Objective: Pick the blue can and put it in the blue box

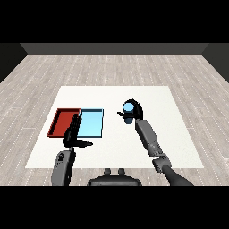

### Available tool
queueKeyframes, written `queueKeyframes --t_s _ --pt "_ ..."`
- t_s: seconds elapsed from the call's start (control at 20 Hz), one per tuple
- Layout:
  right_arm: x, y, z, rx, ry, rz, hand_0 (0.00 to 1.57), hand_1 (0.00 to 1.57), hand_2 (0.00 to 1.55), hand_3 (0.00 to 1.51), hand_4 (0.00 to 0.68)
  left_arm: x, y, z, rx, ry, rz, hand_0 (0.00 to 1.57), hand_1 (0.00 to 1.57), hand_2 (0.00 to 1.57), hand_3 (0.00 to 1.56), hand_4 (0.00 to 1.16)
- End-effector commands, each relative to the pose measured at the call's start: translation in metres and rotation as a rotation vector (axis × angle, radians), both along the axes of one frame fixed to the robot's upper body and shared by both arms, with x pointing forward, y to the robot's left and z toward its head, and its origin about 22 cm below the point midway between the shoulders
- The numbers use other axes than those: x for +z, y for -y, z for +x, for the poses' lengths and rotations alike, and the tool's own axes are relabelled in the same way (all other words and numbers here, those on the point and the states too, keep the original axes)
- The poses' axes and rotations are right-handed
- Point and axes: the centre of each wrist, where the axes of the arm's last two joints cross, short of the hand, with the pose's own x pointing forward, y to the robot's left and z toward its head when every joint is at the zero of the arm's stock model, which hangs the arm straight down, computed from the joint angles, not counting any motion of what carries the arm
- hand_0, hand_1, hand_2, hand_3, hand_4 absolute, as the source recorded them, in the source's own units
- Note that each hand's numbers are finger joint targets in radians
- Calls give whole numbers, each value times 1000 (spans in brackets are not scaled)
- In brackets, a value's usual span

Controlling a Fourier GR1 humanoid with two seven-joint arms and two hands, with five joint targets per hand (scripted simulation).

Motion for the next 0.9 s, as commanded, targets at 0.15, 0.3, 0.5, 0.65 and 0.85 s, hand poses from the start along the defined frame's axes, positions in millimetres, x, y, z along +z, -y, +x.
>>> queueKeyframes --t_s 0.15,0.3,0.5,0.65,0.85 --pt "13 -1 -46 33 45 7 1456 1456 1457 1437 634 1 29 7 -90 -68 -64 0 0 0 0 0" --pt "30 -4 -63 47 49 -5 1465 1465 1453 1429 635 2 32 8 -89 -68 -66 0 0 0 0 0" --pt "37 -4 -83 42 55 22 1500 1500 1467 1442 636 1 44 10 -124 -81 -121 0 0 0 0 0" --pt "36 8 -64 75 49 13 1478 1478 1465 1440 630 1 65 12 -172 -116 -123 0 0 0 0 0" --pt "29 -14 -68 100 50 11 1436 1436 1460 1431 615 1 87 20 -185 -161 -66 0 0 0 0 0"
